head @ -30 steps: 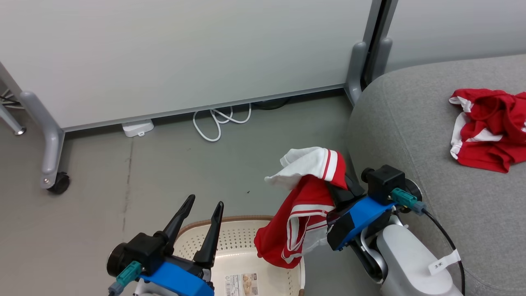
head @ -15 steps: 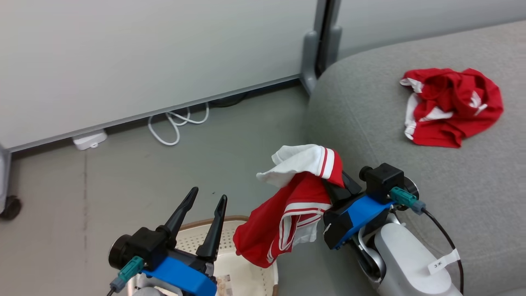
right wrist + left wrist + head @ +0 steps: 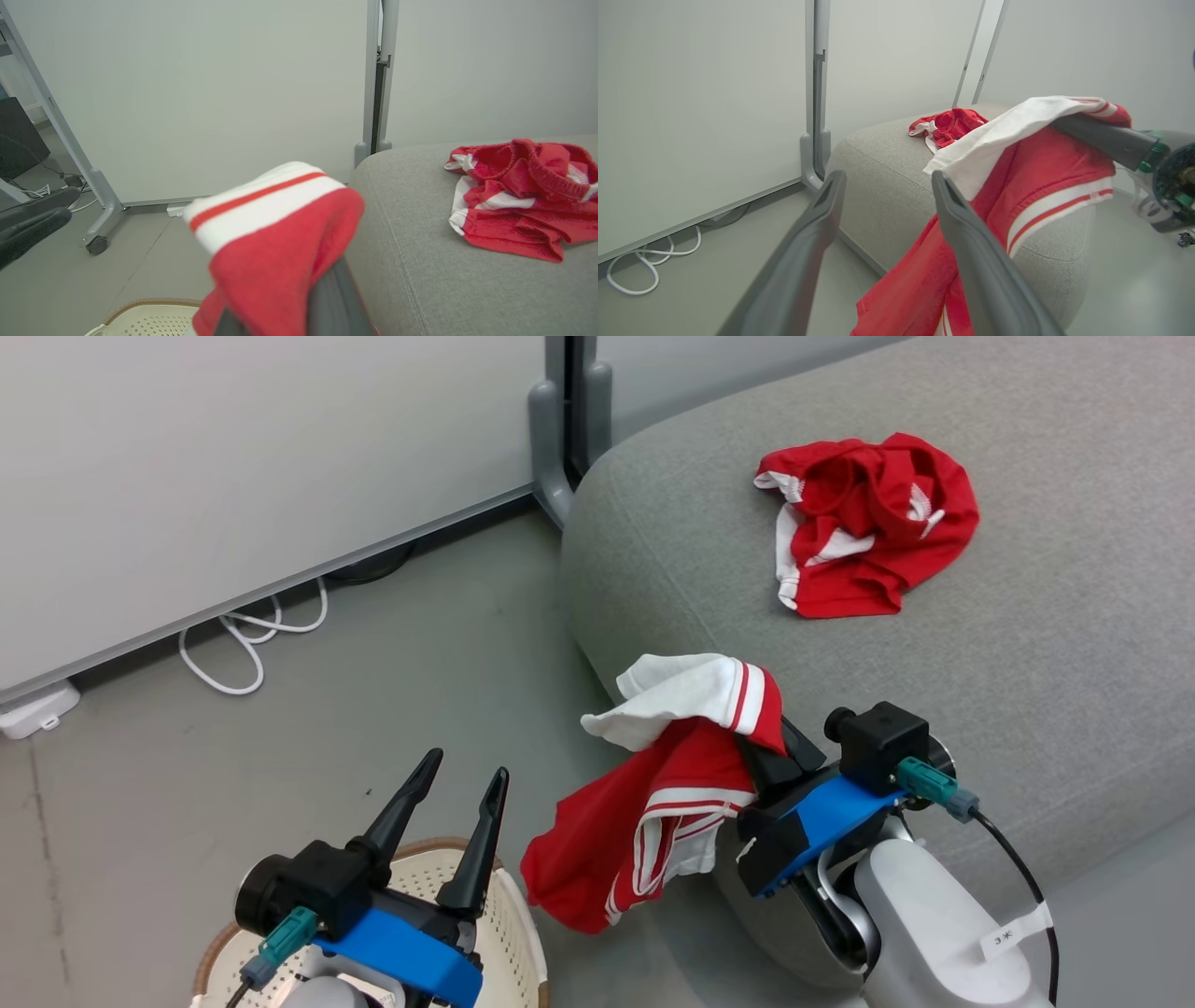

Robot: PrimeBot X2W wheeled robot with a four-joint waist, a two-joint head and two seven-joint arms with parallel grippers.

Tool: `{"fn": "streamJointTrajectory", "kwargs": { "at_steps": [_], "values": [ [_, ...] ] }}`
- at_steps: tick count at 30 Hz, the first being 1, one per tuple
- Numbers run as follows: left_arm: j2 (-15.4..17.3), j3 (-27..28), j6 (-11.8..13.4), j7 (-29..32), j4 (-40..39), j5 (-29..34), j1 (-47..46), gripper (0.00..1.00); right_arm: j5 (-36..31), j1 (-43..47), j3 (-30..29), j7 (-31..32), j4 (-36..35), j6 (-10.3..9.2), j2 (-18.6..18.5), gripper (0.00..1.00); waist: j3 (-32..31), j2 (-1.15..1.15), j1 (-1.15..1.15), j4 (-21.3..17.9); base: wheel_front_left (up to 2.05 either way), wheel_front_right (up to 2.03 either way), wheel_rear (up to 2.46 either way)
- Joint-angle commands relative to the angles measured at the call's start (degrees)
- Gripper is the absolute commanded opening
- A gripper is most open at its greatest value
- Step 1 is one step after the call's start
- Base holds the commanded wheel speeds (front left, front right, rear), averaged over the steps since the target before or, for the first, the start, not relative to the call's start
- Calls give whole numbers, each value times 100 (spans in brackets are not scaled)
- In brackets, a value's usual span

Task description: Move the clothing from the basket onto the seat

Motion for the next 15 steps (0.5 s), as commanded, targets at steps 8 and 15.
{"fn": "streamJointTrajectory", "kwargs": {
  "at_steps": [8,15],
  "values": [
    [61,101,-7,-25,-67,3,-65,100,62,92,-56,-28,-108,3,-6,0,92,0,0,-428,0,0,0],
    [77,67,-7,-25,-82,6,-66,100,45,137,-135,-28,-145,3,-6,0,106,0,0,-470,0,0,0]
  ]
}}
